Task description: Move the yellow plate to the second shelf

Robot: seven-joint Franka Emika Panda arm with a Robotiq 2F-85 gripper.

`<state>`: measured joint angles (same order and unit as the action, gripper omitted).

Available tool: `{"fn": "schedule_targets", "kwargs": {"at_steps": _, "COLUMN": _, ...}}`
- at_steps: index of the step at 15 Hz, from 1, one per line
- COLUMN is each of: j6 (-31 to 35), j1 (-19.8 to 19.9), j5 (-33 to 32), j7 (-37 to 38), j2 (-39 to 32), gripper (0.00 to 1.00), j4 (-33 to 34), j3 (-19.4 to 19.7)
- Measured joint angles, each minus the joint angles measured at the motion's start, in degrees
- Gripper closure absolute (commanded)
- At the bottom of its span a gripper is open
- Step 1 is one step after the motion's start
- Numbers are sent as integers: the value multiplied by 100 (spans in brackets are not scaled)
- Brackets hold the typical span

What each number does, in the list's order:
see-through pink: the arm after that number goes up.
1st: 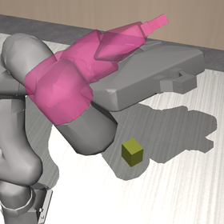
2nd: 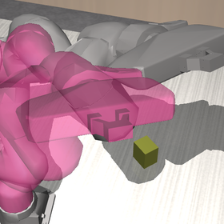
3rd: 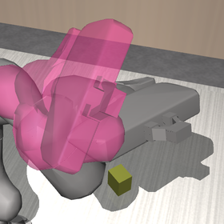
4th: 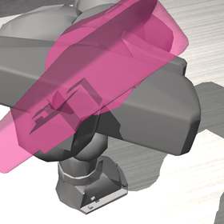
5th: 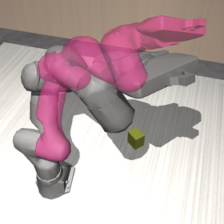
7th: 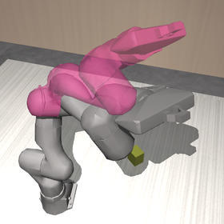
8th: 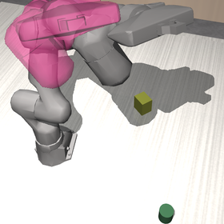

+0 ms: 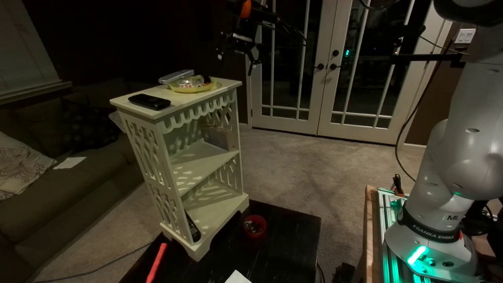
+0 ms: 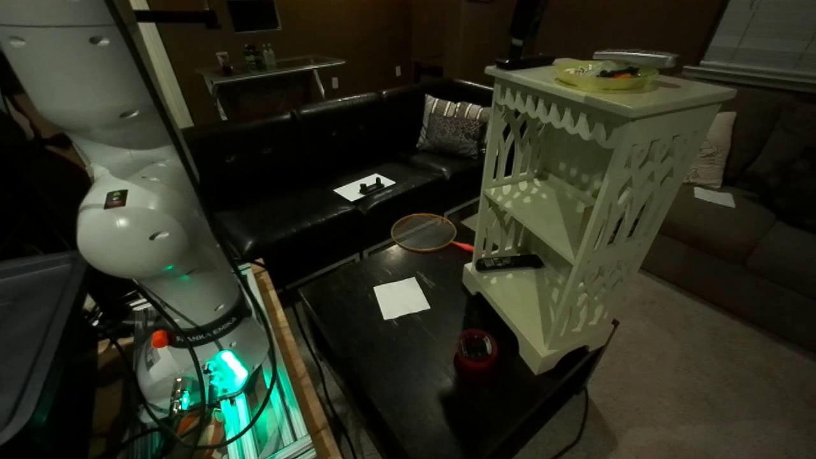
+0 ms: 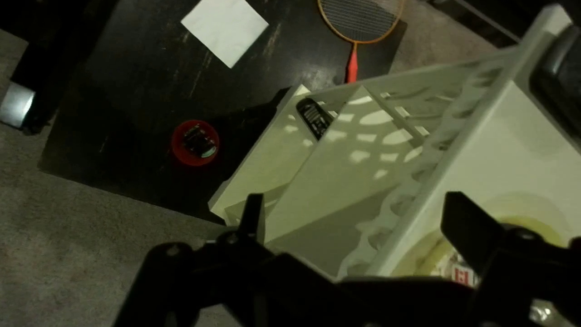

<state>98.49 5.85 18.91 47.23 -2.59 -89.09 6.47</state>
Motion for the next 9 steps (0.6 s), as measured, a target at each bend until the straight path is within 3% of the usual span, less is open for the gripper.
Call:
{"fn": "schedule_targets", "kwargs": {"at_steps": 2, "j6": 491, "j1": 49, "j5": 167, "j7": 234, "j2": -172, "gripper": 1, "j4": 46, "j3": 57}}
{"fn": "schedule_targets", "kwargs": {"at_steps": 4, "j6": 1042, "j1": 47, "j5": 186, "j7": 496, "j2": -343, "gripper": 9, "j4": 99, "j3": 47}}
{"fn": "schedule_targets", "kwargs": {"at_steps": 6, "j6": 1576, "j1": 10, "j5": 172, "j7": 710, "j2": -488, "gripper": 25, "j4": 129, "j3": 27}}
{"fn": "schedule_targets", "kwargs": {"at_steps": 9, "j6": 2132, "j1": -20, "j5": 28, "j7": 897, "j2": -642, "gripper": 26, "j4": 161, "j3": 26}}
